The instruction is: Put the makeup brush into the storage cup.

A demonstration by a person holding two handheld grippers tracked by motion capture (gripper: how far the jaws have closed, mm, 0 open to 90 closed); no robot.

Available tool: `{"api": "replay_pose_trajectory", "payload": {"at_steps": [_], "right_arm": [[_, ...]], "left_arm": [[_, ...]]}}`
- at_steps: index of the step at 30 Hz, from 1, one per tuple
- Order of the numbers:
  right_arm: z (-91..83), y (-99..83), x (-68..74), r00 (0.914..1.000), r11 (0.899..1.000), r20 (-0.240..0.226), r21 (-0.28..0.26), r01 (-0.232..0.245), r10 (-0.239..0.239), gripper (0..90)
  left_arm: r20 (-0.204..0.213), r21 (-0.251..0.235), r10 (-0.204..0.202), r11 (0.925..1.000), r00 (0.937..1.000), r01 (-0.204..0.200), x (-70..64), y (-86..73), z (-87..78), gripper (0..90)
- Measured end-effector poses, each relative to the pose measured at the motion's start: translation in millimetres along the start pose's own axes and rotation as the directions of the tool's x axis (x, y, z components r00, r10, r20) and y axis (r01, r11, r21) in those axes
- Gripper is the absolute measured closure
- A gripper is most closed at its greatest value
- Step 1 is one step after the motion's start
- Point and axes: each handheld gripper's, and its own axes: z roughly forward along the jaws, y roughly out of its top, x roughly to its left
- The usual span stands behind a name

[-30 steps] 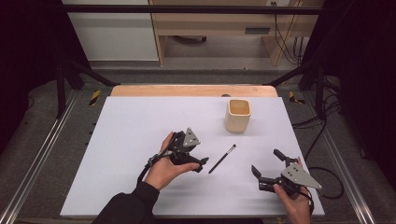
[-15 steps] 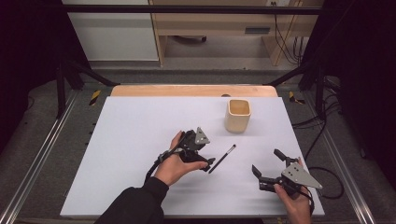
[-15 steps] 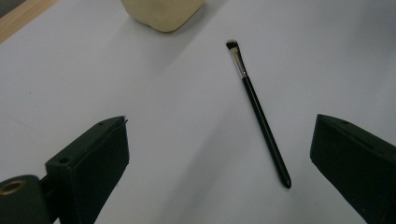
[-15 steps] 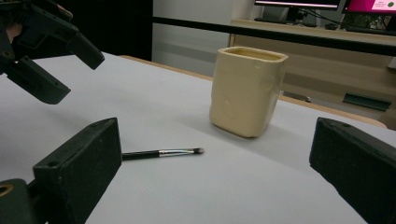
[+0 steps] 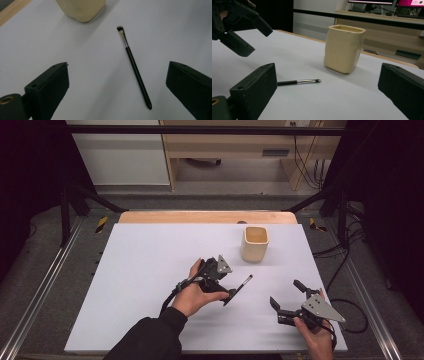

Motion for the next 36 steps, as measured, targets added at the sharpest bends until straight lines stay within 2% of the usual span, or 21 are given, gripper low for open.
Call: {"api": "replay_pose_trajectory", "payload": {"at_steps": [1, 9, 13, 16, 17, 26, 36], "right_arm": [[0.1, -0.1, -0.2, 1.0000, 1.000, 0.001, 0.000, 0.003, -0.003, 2.6], [0.2, -0.1, 1.1, 0.9999, 1.000, -0.001, -0.003, 0.011, -0.011, 2.7], [0.2, 0.0, 1.3, 0.9998, 1.000, -0.004, -0.012, 0.017, -0.017, 2.8], [-0.5, 0.8, 2.7, 0.9997, 1.000, -0.015, -0.023, 0.017, -0.018, 2.8], [-0.3, 0.9, 2.8, 0.9996, 0.999, -0.016, -0.028, 0.024, -0.024, 2.8], [-0.2, 3.4, 2.8, 0.9995, 0.998, -0.032, -0.064, -0.001, -0.001, 3.0], [-0.5, 3.6, 2.8, 0.9995, 0.998, -0.033, -0.061, -0.003, 0.001, 3.0]], "left_arm": [[-0.001, 0.008, 0.010, 0.9999, 0.9999, -0.010, -0.3, 1.1, 0.3, 4.3], [-0.001, 0.029, 0.009, 0.9995, 1.0000, -0.009, -3.9, 5.1, 5.7, 4.3], [0.001, 0.058, 0.020, 0.9981, 0.9998, -0.020, -4.6, 4.8, 9.5, 4.3], [0.003, 0.059, 0.011, 0.9982, 0.9999, -0.011, -5.2, 4.8, 11.3, 4.3], [0.007, 0.076, 0.019, 0.9969, 0.9998, -0.019, -4.4, 5.5, 12.0, 4.3], [0.012, 0.105, 0.024, 0.9942, 0.9996, -0.025, -5.6, 9.6, 14.8, 4.8], [0.016, 0.129, 0.025, 0.9912, 0.9996, -0.027, -9.0, 13.0, 21.1, 5.6]]}}
